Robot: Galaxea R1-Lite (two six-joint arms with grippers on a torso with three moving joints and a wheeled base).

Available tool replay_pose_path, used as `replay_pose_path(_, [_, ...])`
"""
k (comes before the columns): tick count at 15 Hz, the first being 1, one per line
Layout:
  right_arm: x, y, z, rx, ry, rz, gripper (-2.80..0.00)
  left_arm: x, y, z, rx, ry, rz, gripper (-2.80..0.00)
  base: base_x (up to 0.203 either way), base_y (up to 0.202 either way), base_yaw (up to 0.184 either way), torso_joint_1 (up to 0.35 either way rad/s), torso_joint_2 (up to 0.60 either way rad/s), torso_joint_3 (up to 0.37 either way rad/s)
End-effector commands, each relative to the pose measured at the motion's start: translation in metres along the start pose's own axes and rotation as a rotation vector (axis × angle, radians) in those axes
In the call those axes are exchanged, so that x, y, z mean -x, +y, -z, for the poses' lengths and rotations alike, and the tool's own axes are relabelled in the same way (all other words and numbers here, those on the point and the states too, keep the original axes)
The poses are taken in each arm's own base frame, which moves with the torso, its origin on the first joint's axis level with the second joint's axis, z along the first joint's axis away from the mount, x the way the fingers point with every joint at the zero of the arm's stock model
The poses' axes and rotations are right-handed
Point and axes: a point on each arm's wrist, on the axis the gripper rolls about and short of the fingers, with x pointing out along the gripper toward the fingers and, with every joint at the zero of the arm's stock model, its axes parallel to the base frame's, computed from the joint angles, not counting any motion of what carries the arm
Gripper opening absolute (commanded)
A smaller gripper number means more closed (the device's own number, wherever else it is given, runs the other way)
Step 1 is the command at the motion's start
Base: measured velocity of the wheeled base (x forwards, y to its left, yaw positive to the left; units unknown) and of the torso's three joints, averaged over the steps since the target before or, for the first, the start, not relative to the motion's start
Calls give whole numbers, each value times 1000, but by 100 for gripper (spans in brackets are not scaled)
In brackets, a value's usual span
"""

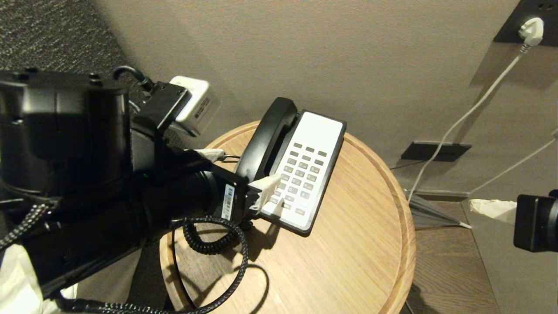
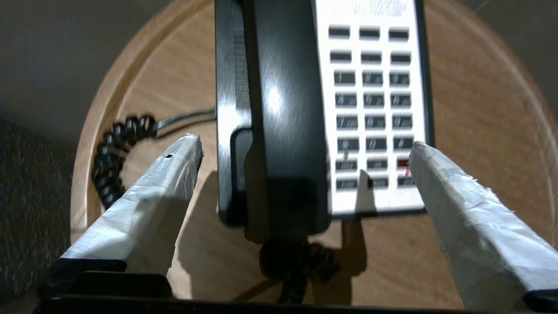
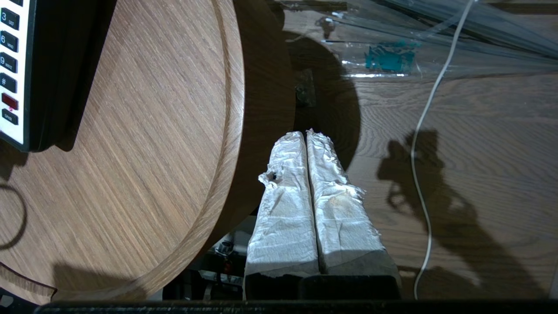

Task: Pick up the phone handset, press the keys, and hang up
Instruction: Put the handset back, then end the call using the dial pad

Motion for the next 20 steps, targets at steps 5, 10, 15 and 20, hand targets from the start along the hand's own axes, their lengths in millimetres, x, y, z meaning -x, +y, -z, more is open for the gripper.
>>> replay_pose_path(5, [0,1,-3,1,-7,1,-280,21,7,20,-10,31,8,-280,0,0,0,0,0,0])
replay_pose_path(10, [0,0,0,3,0,4,-280,27,9,26,-12,40,9,-280,0,0,0,0,0,0])
replay_pose_path(15, [-2,0,0,4,7,7,-280,27,6,35,-26,69,42,-280,0,0,0,0,0,0])
replay_pose_path(20, [-3,1,0,5,11,9,-280,25,3,37,-29,76,66,-280,0,0,0,0,0,0])
